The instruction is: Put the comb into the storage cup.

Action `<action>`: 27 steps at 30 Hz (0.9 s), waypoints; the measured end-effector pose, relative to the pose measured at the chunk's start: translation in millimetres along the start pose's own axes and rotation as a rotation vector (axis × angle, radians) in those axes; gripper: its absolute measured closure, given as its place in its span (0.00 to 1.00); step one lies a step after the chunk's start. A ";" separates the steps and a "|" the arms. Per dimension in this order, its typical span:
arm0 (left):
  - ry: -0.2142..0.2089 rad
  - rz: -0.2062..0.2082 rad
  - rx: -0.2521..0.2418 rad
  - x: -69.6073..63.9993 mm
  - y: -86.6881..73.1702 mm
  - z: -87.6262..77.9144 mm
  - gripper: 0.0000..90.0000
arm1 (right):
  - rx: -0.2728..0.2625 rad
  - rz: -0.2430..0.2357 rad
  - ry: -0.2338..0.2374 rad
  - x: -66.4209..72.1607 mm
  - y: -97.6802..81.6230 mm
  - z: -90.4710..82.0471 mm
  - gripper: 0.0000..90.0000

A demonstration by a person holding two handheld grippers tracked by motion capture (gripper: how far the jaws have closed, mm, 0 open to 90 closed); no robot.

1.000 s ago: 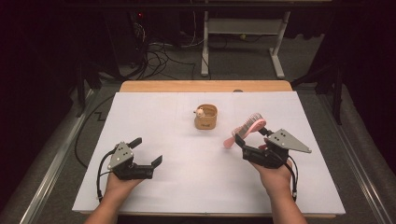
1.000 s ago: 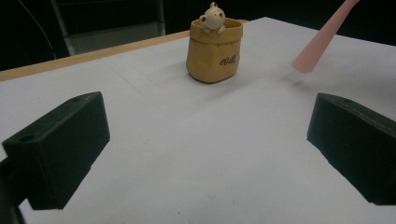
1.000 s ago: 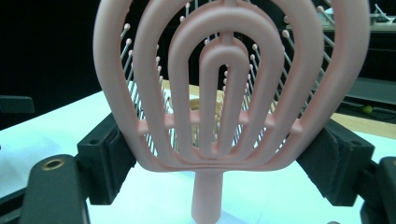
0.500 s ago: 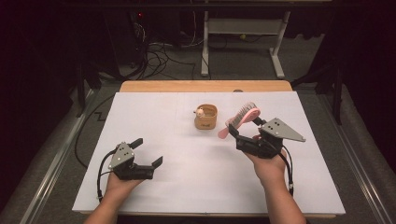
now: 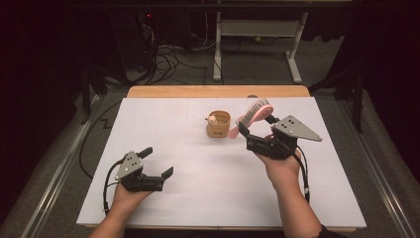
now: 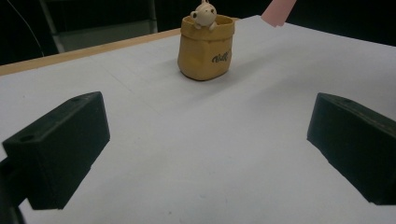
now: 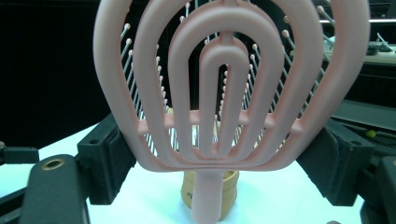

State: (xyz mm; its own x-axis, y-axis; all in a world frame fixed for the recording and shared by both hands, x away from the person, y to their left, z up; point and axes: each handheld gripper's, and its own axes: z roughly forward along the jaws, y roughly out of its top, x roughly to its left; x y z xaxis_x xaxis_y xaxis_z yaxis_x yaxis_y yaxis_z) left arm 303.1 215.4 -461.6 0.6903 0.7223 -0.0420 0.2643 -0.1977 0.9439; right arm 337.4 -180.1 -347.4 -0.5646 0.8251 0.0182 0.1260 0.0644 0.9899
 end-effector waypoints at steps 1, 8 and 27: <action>-0.001 -0.001 0.000 0.1 -0.2 0.2 0.00 | -0.001 -0.003 -0.001 -0.1 1.2 0.5 0.22; -0.004 -0.002 -0.006 -0.4 -0.2 -0.6 0.00 | -0.015 -0.006 -0.005 -1.0 12.3 9.1 0.22; -0.012 0.009 -0.005 -3.0 -0.4 0.1 0.00 | -0.008 0.005 -0.021 -5.3 20.3 43.9 0.22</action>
State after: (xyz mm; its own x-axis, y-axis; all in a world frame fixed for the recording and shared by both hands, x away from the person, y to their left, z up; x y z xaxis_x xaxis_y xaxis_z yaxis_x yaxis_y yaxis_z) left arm 301.0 213.2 -461.8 0.7009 0.7122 -0.0377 0.2550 -0.2010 0.9458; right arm 378.7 -158.5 -333.5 -0.5470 0.8369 0.0202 0.1223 0.0560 0.9909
